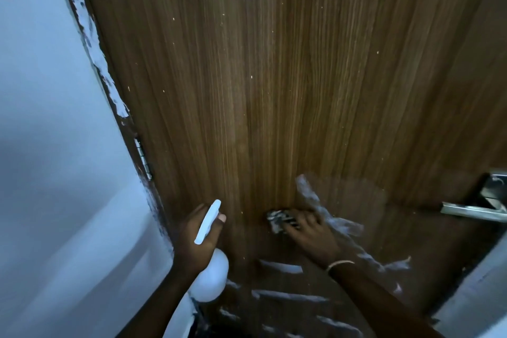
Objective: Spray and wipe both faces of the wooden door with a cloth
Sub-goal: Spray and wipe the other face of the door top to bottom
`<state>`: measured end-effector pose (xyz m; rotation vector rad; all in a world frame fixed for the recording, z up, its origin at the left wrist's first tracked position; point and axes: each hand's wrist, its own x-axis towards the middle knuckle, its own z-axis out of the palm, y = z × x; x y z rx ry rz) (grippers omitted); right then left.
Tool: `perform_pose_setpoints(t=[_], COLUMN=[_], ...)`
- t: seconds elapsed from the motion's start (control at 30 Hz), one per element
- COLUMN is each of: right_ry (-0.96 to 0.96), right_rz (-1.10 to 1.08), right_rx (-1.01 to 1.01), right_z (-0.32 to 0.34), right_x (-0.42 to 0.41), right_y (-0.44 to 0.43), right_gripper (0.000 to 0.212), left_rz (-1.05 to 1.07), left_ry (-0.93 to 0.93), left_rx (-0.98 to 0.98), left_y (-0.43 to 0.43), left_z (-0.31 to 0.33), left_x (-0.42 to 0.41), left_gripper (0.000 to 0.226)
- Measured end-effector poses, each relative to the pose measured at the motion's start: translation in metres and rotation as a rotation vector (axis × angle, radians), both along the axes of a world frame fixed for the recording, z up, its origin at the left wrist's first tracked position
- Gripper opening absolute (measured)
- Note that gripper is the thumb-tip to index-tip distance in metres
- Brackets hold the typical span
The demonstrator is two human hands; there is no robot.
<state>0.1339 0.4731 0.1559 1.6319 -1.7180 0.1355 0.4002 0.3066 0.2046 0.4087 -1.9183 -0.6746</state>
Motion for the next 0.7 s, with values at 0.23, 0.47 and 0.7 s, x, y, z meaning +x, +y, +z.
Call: perform_pose_setpoints(t=[0.23,0.47,0.7], right_ry=[-0.324,-0.158,-0.551], right_rz=[-0.278,-0.199,-0.451], right_rx=[-0.567,-0.17,-0.78], right_z=[0.095,-0.016,0.083], right_x=[-0.006,-0.009,-0.003], right_y=[-0.011,0.037,0.016], right_gripper=[0.052,0.051,0.05], left_rz=[0.013,-0.098,-0.14], left_ry=[0.015,0.016,-0.052], left_rx=[-0.252,-0.082,0.009], left_y=[0.011,0.024,0.033], left_z=[0.005,0.01,0.013], left_x=[-0.035,-0.062,-0.078], left_gripper=[0.032,0.02,0.048])
